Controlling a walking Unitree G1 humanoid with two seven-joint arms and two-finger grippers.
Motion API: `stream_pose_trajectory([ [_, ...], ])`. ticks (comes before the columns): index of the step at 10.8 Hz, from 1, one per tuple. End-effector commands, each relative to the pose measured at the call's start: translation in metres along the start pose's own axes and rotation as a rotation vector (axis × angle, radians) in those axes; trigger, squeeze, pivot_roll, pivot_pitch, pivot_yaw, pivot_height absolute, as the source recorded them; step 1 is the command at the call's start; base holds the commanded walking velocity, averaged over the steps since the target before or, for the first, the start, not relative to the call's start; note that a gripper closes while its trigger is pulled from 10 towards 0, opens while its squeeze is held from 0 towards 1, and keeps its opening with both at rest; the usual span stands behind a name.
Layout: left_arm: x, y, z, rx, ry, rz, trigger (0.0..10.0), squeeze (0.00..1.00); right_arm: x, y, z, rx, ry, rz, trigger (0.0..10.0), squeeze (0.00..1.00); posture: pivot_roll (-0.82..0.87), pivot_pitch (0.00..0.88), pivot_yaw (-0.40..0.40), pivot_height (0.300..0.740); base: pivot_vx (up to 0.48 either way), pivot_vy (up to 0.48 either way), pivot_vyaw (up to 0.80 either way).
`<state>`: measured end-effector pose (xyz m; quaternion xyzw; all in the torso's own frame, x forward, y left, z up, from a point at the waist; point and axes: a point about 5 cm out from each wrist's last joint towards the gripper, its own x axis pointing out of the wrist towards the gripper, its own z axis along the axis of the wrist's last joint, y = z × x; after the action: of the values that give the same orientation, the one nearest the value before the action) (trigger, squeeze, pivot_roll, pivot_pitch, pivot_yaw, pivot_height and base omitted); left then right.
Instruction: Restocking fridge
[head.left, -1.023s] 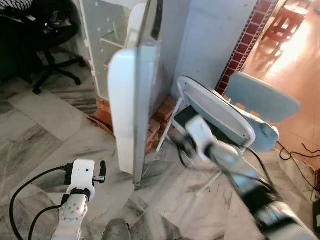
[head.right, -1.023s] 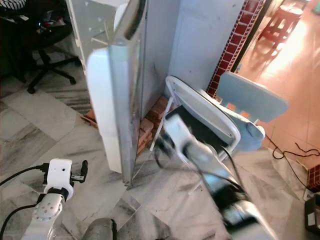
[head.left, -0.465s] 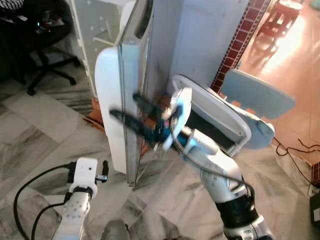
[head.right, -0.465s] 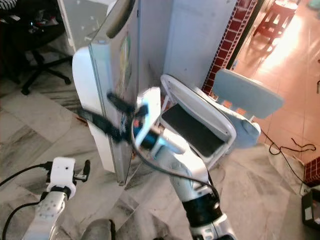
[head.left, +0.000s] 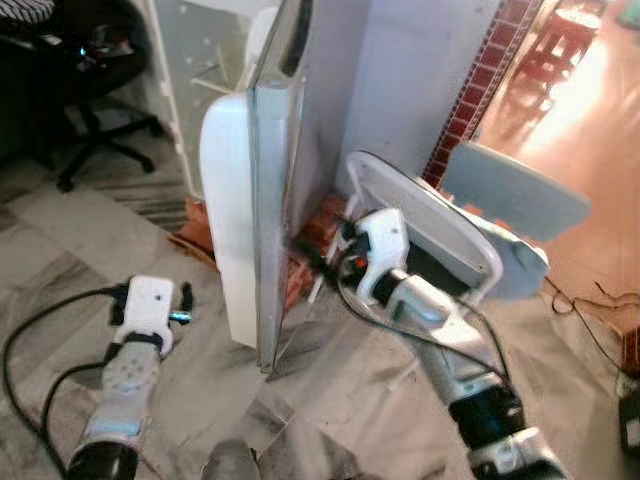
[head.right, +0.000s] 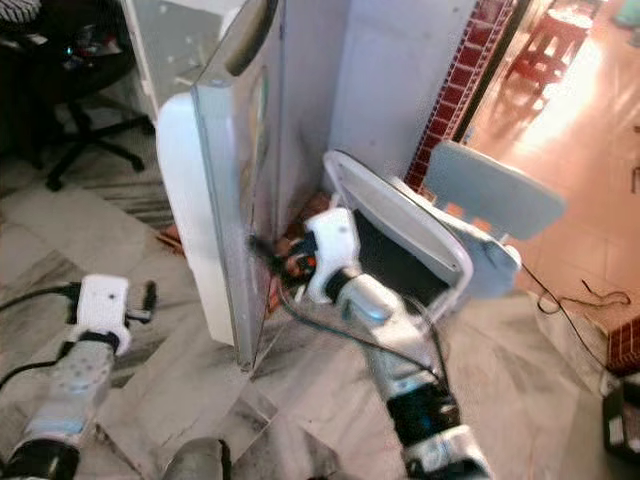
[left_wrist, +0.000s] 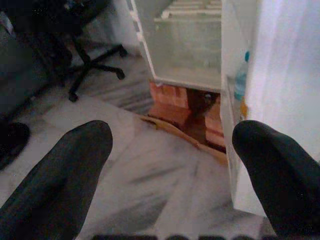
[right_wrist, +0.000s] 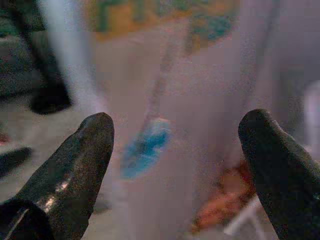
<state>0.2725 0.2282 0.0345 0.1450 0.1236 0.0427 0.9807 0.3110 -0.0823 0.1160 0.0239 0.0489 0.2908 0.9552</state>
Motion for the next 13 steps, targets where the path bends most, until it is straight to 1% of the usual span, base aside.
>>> stream_pose_trajectory([
  [1, 0.016, -0.017, 0.018, 0.046, -0.045, -0.115, 10.0, 0.00, -0.002, -0.014, -0.001, -0.035, -0.006, -0.088, 10.0, 0.00, 0.18, 0.033, -0.103, 0.740, 0.000, 0.000, 0.00],
  [2, 0.027, -0.033, 0.031, 0.078, -0.065, -0.211, 10.0, 0.00, -0.003, -0.015, -0.001, -0.042, -0.016, -0.106, 10.0, 0.00, 0.17, 0.029, -0.104, 0.740, 0.000, 0.000, 0.00],
  [3, 0.040, -0.037, 0.044, 0.160, -0.075, -0.220, 10.0, 0.00, -0.006, -0.014, -0.001, -0.045, -0.030, -0.122, 10.0, 0.00, 0.14, 0.023, -0.098, 0.740, 0.000, 0.000, 0.00],
  [4, 0.049, -0.027, 0.053, 0.210, -0.077, -0.160, 10.0, 0.00, -0.008, -0.014, -0.002, -0.049, -0.042, -0.141, 10.0, 0.00, 0.13, 0.021, -0.094, 0.740, 0.000, 0.000, 0.00],
  [5, 0.058, 0.001, 0.059, 0.196, -0.039, -0.029, 10.0, 0.00, -0.011, -0.014, -0.005, -0.051, -0.048, -0.152, 10.0, 0.00, 0.11, 0.020, -0.087, 0.740, 0.000, 0.000, 0.00],
  [6, 0.062, 0.028, 0.062, 0.177, -0.011, 0.088, 10.0, 0.00, -0.014, -0.014, -0.008, -0.058, -0.048, -0.162, 10.0, 0.00, 0.11, 0.021, -0.082, 0.740, 0.000, 0.000, 0.00],
  [7, 0.058, 0.069, 0.061, 0.135, 0.024, 0.253, 10.0, 0.00, -0.017, -0.015, -0.011, -0.061, -0.042, -0.171, 10.0, 0.00, 0.10, 0.025, -0.080, 0.740, 0.000, 0.000, 0.00],
  [8, 0.049, 0.097, 0.050, 0.120, 0.060, 0.365, 10.0, 0.00, -0.017, -0.015, -0.014, -0.065, -0.036, -0.174, 10.0, 0.00, 0.11, 0.030, -0.085, 0.740, 0.000, 0.000, 0.00],
  [9, 0.043, 0.100, 0.039, 0.084, 0.078, 0.374, 10.0, 0.00, -0.015, -0.014, -0.013, -0.065, -0.037, -0.165, 10.0, 0.00, 0.13, 0.032, -0.089, 0.740, 0.000, 0.000, 0.00],
  [10, 0.037, 0.089, 0.025, 0.117, 0.070, 0.329, 10.0, 0.00, -0.011, -0.009, -0.010, -0.055, -0.058, -0.137, 10.0, 0.00, 0.14, 0.036, -0.092, 0.740, 0.000, 0.000, 0.00],
  [11, 0.026, 0.067, 0.004, 0.054, 0.065, 0.263, 10.0, 0.00, -0.003, -0.007, -0.009, -0.065, -0.033, -0.134, 10.0, 0.00, 0.14, 0.043, -0.090, 0.740, 0.000, 0.000, 0.00],
  [12, 0.011, 0.039, -0.017, 0.024, 0.061, 0.169, 10.0, 0.00, 0.015, 0.001, -0.003, -0.092, -0.022, -0.122, 10.0, 0.00, 0.16, 0.057, -0.090, 0.740, 0.000, 0.000, 0.00],
  [13, -0.002, 0.016, -0.028, 0.008, 0.052, 0.097, 10.0, 0.00, 0.030, 0.006, 0.007, -0.112, -0.027, -0.131, 10.0, 0.00, 0.18, 0.067, -0.095, 0.740, 0.000, 0.000, 0.00],
])
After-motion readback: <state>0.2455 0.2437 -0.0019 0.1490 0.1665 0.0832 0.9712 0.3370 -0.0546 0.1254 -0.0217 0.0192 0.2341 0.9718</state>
